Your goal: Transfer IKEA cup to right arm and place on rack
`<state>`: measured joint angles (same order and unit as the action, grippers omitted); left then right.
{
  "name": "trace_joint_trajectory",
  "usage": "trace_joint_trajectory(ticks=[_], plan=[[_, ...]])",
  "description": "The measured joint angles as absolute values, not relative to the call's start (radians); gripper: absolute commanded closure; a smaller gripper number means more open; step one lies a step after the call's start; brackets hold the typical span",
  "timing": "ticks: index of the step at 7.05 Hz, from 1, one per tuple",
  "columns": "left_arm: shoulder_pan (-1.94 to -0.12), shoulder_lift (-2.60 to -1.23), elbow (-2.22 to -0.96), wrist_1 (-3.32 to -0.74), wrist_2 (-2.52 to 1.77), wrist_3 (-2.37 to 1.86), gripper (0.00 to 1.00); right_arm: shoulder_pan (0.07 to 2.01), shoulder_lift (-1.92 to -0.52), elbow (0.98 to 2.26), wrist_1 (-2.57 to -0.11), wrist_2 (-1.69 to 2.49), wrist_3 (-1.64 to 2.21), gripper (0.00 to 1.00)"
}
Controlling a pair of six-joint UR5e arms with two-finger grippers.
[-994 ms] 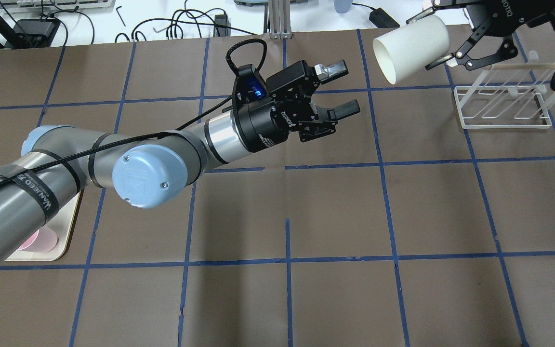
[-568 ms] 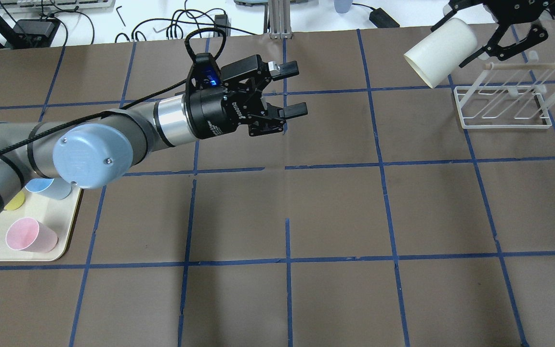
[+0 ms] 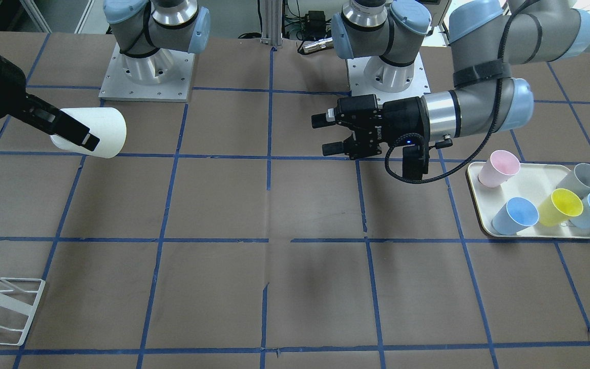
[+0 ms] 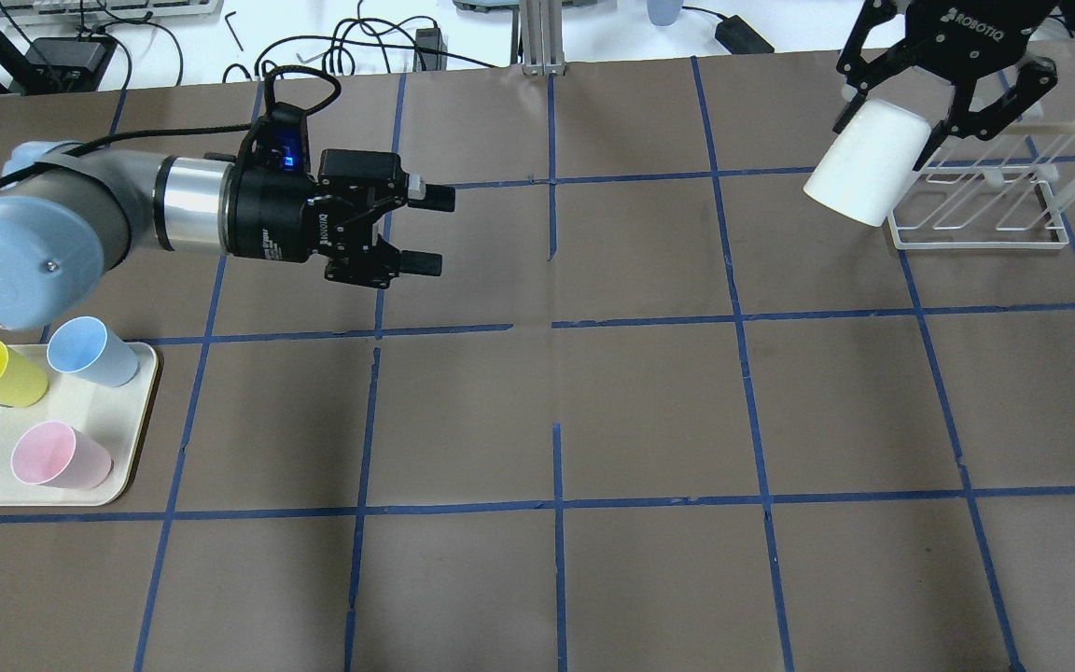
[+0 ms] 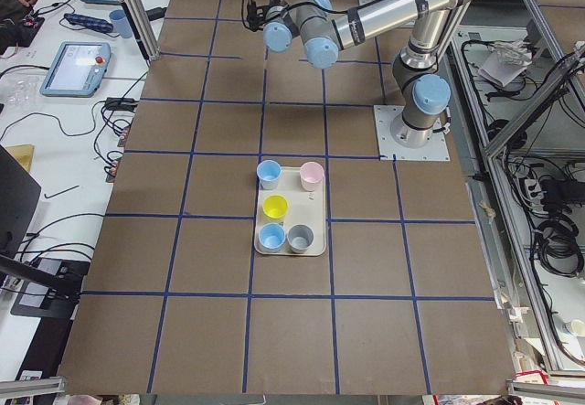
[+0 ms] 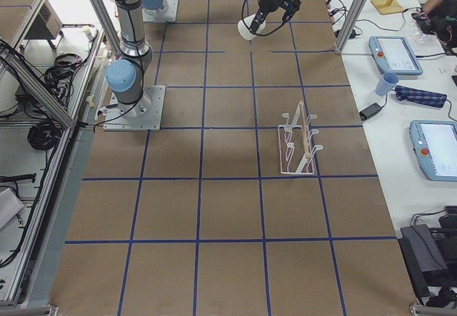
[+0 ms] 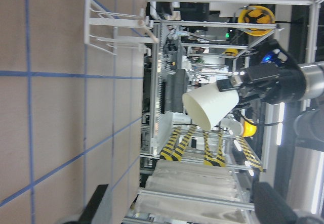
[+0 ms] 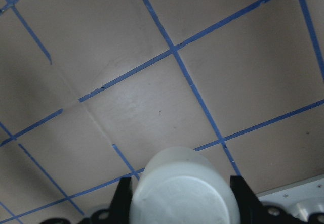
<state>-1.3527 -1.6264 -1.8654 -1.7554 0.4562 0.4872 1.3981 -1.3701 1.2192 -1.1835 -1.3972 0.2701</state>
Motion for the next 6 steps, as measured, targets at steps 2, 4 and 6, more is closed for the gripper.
trace_joint_trajectory(ticks=[2, 4, 6], plan=[[-1.333, -1.613, -1.793, -1.689, 0.741, 0.357, 0.0, 1.414, -1.363, 1.223, -1.223, -1.522, 0.2, 0.88], [-1.338, -1.582, -1.741, -1.618, 1.015, 0.254, 0.0, 1.4, -1.361, 1.245, -1.335, -1.564, 0.095, 0.96], [-1.351, -1.532, -1.714, -1.551, 1.26, 0.227, 0.0, 1.379, -1.361, 1.274, -1.467, -1.641, 0.02, 1.0]])
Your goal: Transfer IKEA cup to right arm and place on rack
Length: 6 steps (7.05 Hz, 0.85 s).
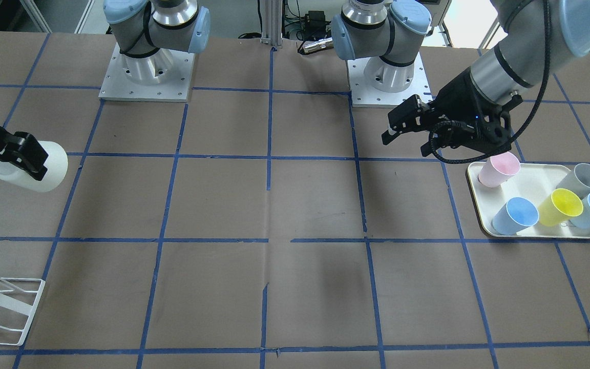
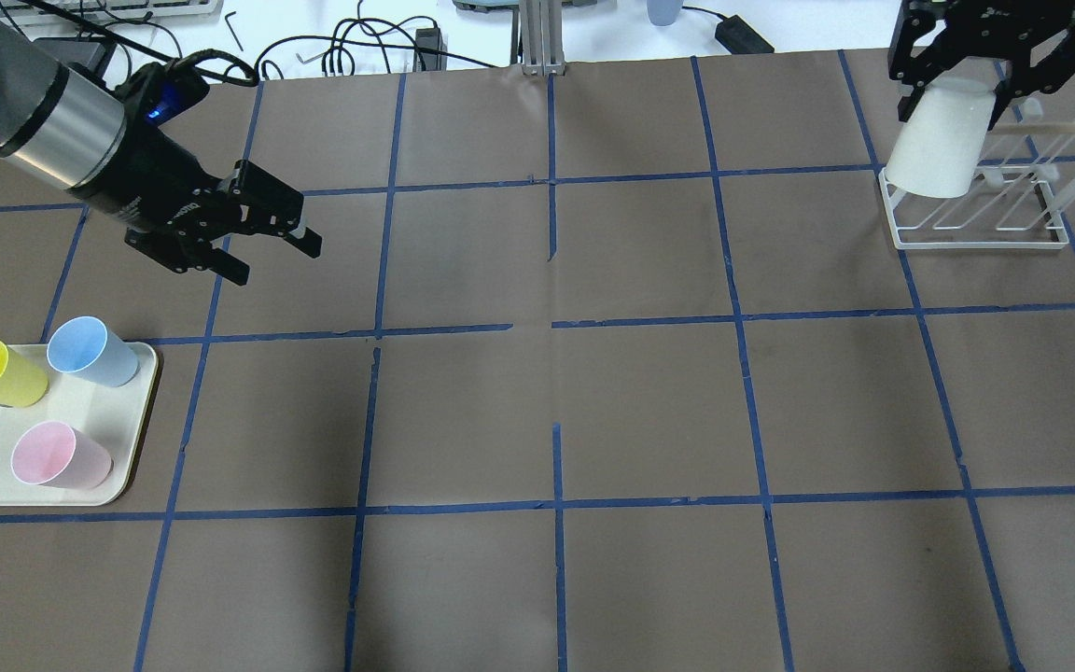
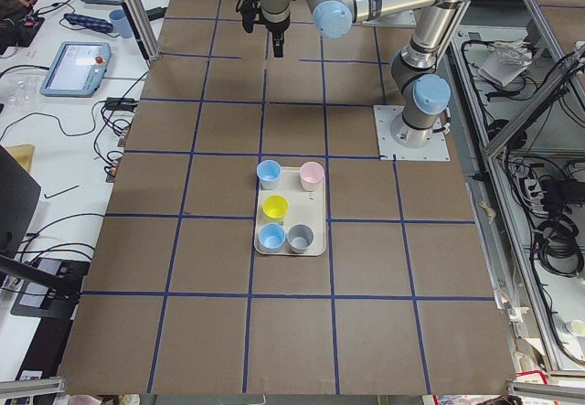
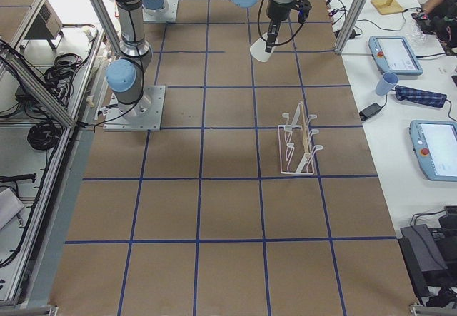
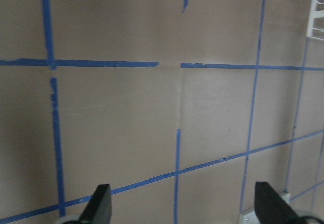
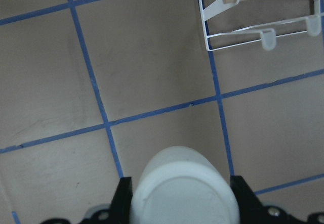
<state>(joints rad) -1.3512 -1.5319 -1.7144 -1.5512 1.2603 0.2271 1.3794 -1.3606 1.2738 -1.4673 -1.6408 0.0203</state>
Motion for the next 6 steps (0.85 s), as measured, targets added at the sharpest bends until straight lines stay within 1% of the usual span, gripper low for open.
trace_joint_trajectory(ticks=[1, 3, 5, 6], plan=[[-1.376, -1.517, -1.703, -1.524, 1.38, 0.194, 0.0, 1.367, -1.36, 1.293, -1.531, -1.665, -0.018, 1.0], [-1.496, -1.532, -1.634, -1.507, 1.553, 0.082, 0.0, 1.31, -1.361, 1.363, -1.672, -1.655, -0.142, 1.0], [-1.582, -1.542, -1.589, -1.503, 1.577, 0.017, 0.0, 1.248, -1.36, 1.445, -1.824, -1.599, -0.284, 1.0], [-1.577, -1.536, -1.582, -1.501, 1.545, 0.029, 0.0, 1.22, -1.36, 1.486, -1.891, -1.578, -0.328, 1.0]])
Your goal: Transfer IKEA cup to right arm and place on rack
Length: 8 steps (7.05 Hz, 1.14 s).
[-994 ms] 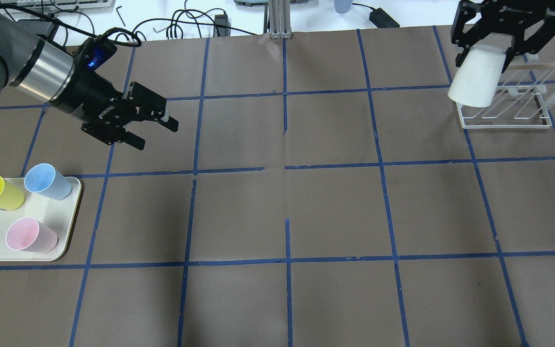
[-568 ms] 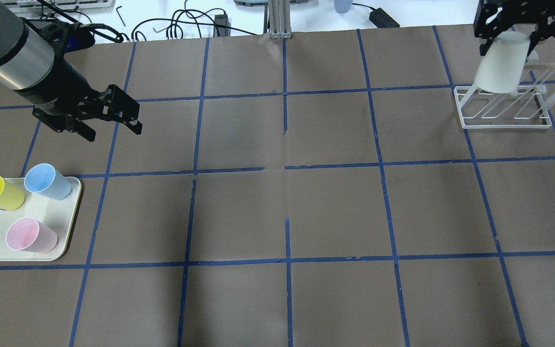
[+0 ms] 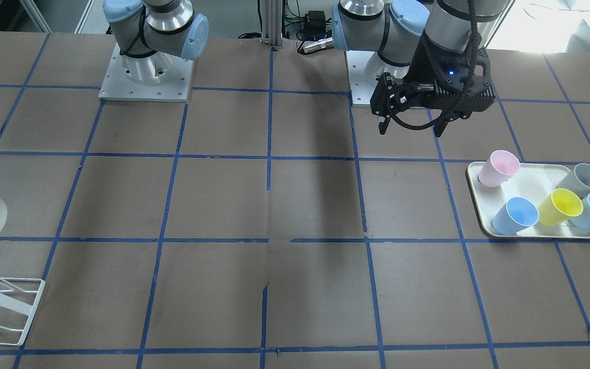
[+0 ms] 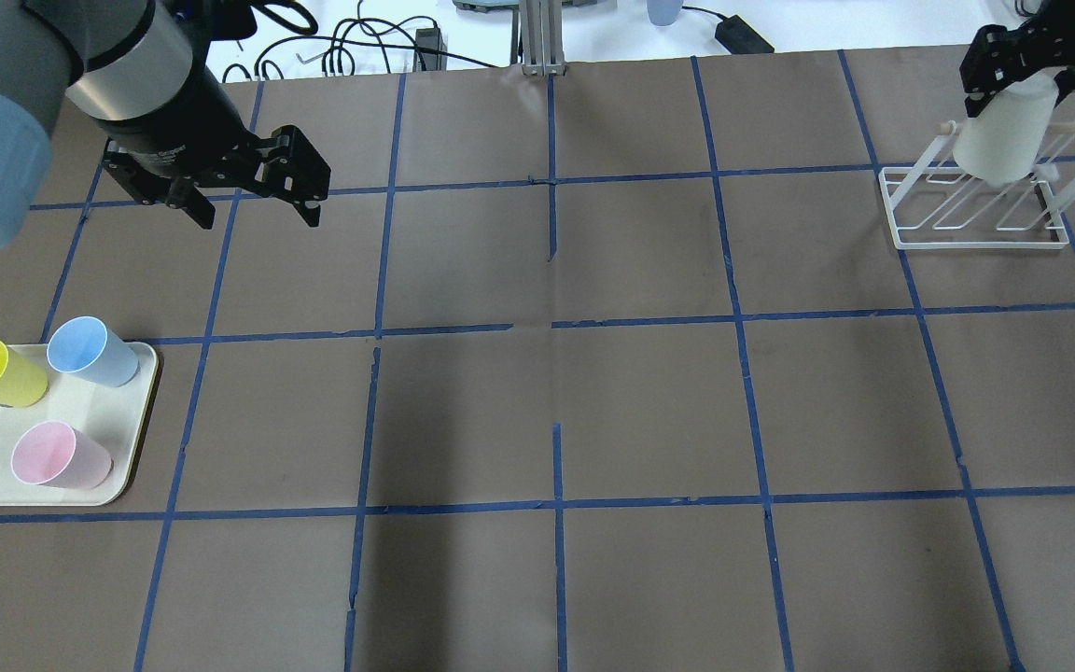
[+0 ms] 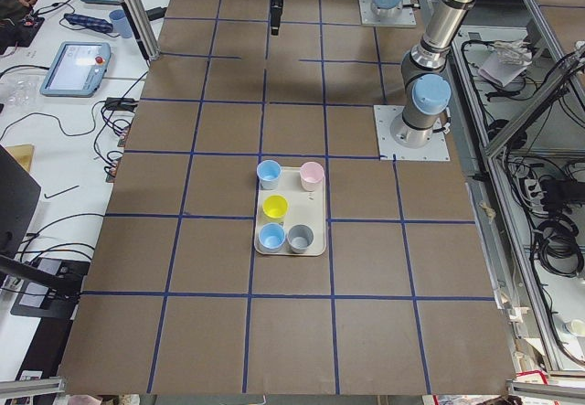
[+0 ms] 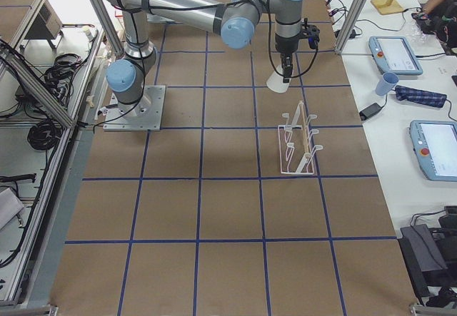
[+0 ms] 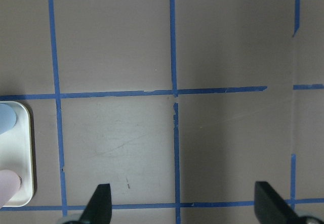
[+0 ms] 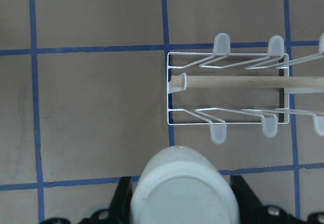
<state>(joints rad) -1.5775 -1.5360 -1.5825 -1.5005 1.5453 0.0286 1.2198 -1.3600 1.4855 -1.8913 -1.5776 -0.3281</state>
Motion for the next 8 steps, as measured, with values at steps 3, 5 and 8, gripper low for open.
trace_joint_trajectory(ticks=[3, 5, 8], plan=[[-1.528, -1.52, -1.579, -1.503, 1.501, 0.06, 0.0, 1.146, -1.334, 1.548, -2.041, -1.493, -0.387, 1.0], [-1.521, -1.523, -1.579, -1.509, 1.499, 0.034, 0.0, 1.135, -1.303, 1.555, -2.073, -1.484, -0.39, 1.0], [-1.519, -1.545, -1.544, -1.566, 1.496, -0.005, 0.0, 1.127, -1.263, 1.557, -2.106, -1.482, -0.39, 1.0]])
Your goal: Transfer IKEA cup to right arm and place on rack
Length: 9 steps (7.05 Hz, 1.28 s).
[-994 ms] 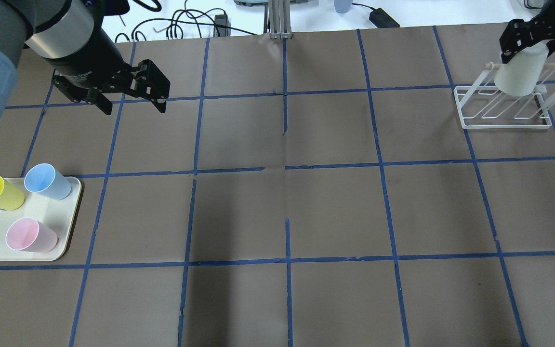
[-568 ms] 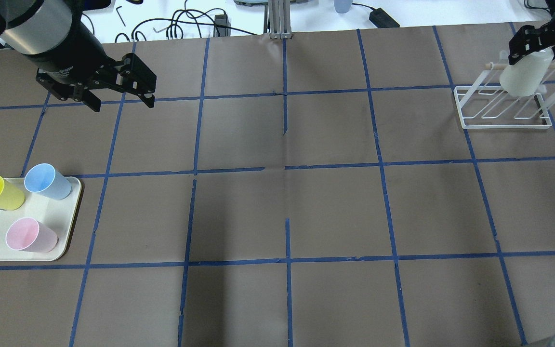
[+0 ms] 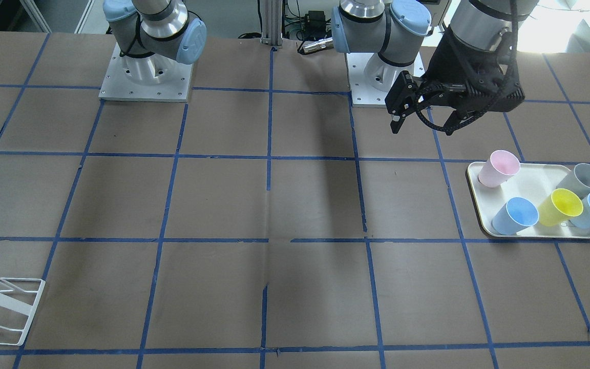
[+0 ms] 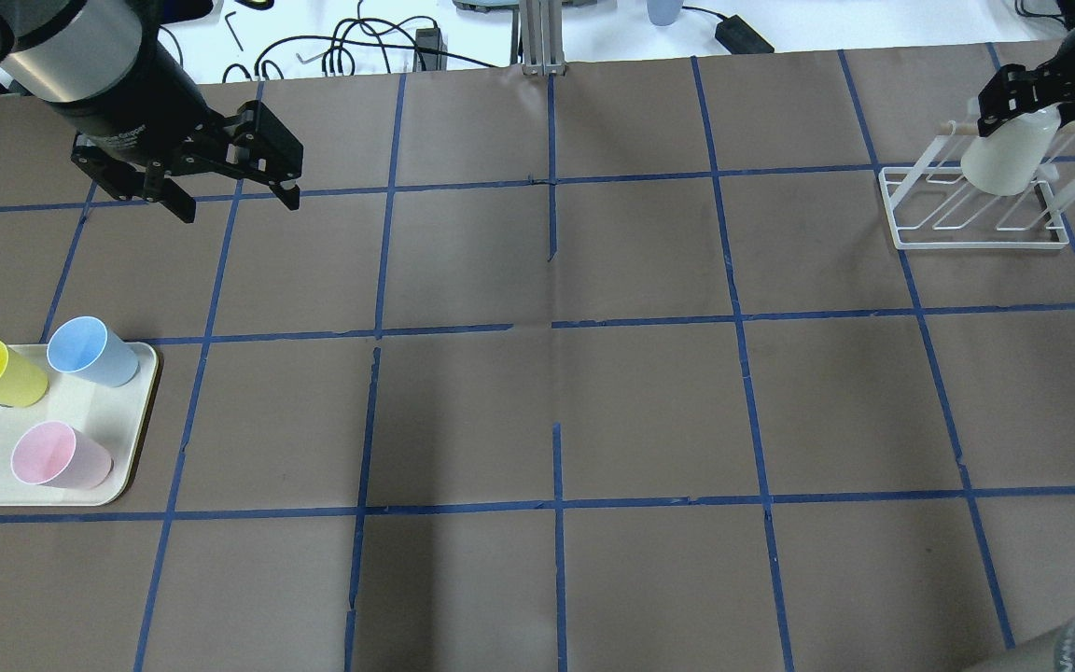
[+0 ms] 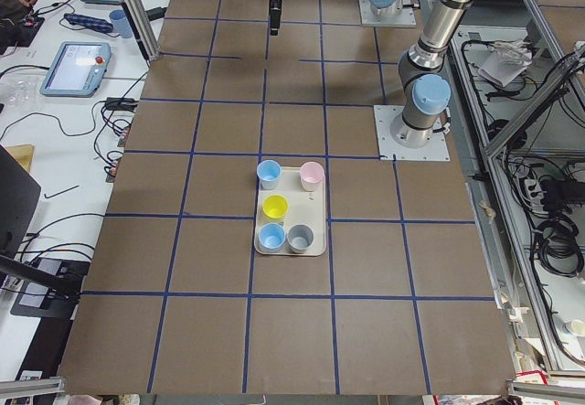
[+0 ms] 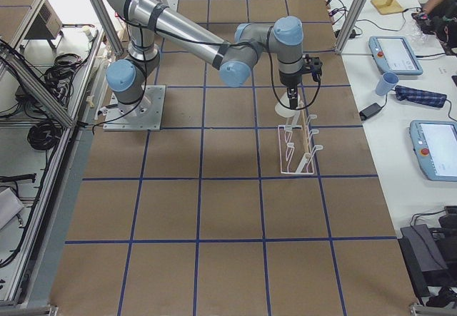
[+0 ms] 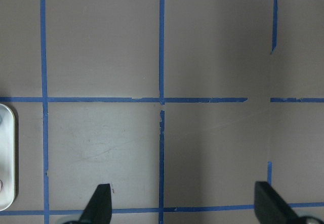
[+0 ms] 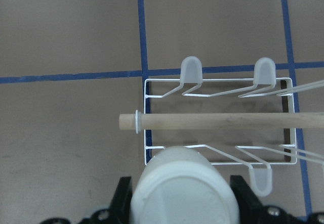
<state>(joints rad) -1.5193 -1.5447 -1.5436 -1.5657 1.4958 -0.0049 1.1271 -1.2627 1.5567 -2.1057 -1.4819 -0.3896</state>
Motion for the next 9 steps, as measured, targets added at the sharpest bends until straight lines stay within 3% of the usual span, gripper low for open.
trace_joint_trajectory(ticks=[2, 3, 4, 9], plan=[[-1.521, -1.557, -1.525, -1.592, 1.494, -0.036, 0.0, 1.115, -1.232, 1.557, -2.117, -1.466, -0.39, 0.98], [-1.521, -1.559, -1.523, -1.589, 1.494, -0.036, 0.0, 1.11, -1.222, 1.559, -2.121, -1.458, -0.391, 0.56], [-1.526, -1.564, -1.518, -1.586, 1.493, -0.035, 0.0, 1.108, -1.216, 1.566, -2.136, -1.454, -0.394, 0.01], [-1.551, -1.577, -1.505, -1.583, 1.499, -0.035, 0.0, 1.113, -1.242, 1.56, -2.085, -1.465, -0.402, 0.0]])
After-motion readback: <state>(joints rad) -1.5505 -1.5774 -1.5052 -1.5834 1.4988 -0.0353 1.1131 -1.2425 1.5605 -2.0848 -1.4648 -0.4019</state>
